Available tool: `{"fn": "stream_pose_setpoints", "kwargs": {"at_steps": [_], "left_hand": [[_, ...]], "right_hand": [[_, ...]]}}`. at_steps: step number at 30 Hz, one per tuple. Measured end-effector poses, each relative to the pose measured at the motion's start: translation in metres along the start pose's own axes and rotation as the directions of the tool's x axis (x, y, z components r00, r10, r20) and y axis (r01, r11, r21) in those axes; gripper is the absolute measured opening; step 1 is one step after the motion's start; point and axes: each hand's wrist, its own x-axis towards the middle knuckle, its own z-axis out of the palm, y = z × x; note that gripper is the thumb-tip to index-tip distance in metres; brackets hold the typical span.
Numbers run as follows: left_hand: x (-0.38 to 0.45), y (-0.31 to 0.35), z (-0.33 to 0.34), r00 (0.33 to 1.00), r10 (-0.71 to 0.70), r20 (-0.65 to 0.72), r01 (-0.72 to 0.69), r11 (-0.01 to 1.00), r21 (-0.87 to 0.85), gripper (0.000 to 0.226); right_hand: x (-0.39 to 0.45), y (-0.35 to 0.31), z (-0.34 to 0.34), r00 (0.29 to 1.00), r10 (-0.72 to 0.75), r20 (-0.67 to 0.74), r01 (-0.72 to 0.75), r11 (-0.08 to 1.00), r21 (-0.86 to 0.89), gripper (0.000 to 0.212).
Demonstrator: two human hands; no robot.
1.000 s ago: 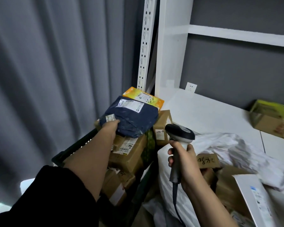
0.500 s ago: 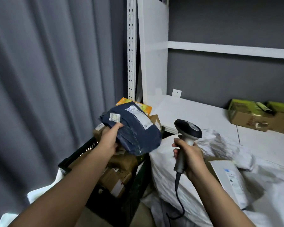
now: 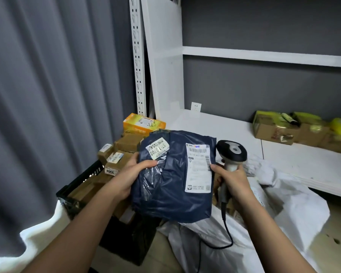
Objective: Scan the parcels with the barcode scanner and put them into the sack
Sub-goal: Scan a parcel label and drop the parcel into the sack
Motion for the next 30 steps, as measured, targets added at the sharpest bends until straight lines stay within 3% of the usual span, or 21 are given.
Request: {"fn": "stream_pose_setpoints", "kwargs": {"at_steps": [3,6,8,12,17,20,24,30], "left_hand": [[0.000,-0.001,0.004,1.000,0.007,0.021,-0.007,1.000,0.008,0.064],[0.001,-0.001,0.008,0.999,0.054,0.000,-0.054,0.997,0.051,0.051],[0.002,-0.005,0.006,0.988,0.156,-0.012,-0.150,0.968,0.202,0.064],[-0.001,-0.014,0.006,0.896,0.395,0.200,-0.443,0.795,0.414,0.098],[-0.001,-0.012,0.000,0.841,0.410,0.354,-0.541,0.656,0.527,0.069],[0.001,-0.012,-0.008,0.866,0.415,0.278,-0.499,0.681,0.536,0.046],[0.006,-0.010,-0.017,0.858,0.491,0.153,-0.494,0.704,0.510,0.042],[0.020,-0.013,-0.029,0.860,0.510,-0.016,-0.453,0.777,0.437,0.043]], "right_hand": [[0.010,0.001,-0.006,1.000,0.008,0.023,-0.009,1.000,0.011,0.041],[0.013,0.005,-0.008,0.998,0.045,0.044,-0.047,0.998,0.038,0.032],[0.016,0.008,-0.007,0.998,0.057,-0.004,-0.056,0.994,0.095,0.031],[0.021,0.013,-0.006,0.990,0.107,-0.095,-0.083,0.970,0.230,0.033],[0.015,0.011,-0.001,0.990,0.067,-0.126,-0.045,0.983,0.175,0.031],[0.005,0.005,0.002,0.995,-0.008,-0.096,0.022,0.989,0.146,0.020],[-0.014,-0.010,0.004,0.997,-0.074,0.032,0.066,0.977,0.204,0.005],[-0.035,-0.010,0.015,0.946,-0.097,0.308,0.016,0.967,0.256,0.022]]}}
